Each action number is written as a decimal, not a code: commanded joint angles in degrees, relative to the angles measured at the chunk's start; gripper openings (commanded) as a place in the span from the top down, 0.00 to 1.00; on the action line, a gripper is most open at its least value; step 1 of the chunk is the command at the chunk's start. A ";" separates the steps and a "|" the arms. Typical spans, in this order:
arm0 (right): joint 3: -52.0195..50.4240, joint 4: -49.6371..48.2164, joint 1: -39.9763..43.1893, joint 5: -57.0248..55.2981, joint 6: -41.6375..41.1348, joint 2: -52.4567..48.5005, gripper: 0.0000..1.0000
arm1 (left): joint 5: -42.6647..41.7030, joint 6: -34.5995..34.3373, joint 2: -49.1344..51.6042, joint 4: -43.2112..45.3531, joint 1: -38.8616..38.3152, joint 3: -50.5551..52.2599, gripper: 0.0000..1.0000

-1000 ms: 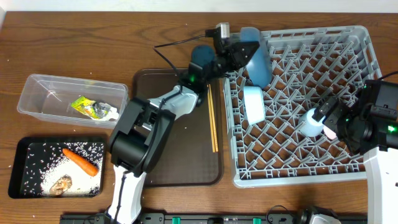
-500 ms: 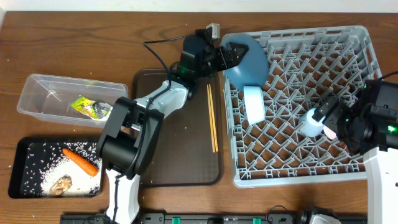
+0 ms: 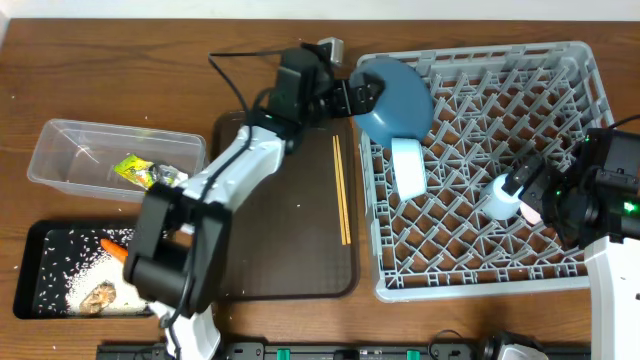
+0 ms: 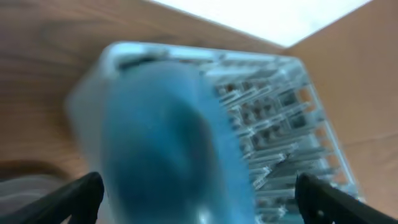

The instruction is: Sort waste into correct bins and load items into the dishwasher rack

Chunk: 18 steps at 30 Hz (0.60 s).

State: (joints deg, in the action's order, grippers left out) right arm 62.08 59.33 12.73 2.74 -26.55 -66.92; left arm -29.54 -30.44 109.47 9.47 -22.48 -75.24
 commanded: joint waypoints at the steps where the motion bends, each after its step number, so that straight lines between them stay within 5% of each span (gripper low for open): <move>1: 0.70 0.07 0.48 -0.85 0.02 0.15 0.01 | 5.92 9.05 -4.81 -7.10 1.70 -0.44 0.02; 10: 0.70 0.00 0.28 -0.02 3.37 0.15 0.01 | 6.62 12.46 -9.03 -32.61 4.37 -0.44 0.02; 14: 0.70 -2.08 -1.53 13.88 15.45 0.15 0.12 | 11.32 13.27 -9.14 -45.11 4.37 -0.44 0.14; 18: 0.70 -3.63 -6.60 20.96 17.88 0.15 0.23 | 15.61 13.27 -10.23 -54.21 4.76 -0.44 0.17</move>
State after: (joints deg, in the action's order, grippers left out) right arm 62.11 56.27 9.69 14.59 -14.46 -66.92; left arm -18.63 -18.52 101.45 -42.09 -18.15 -75.29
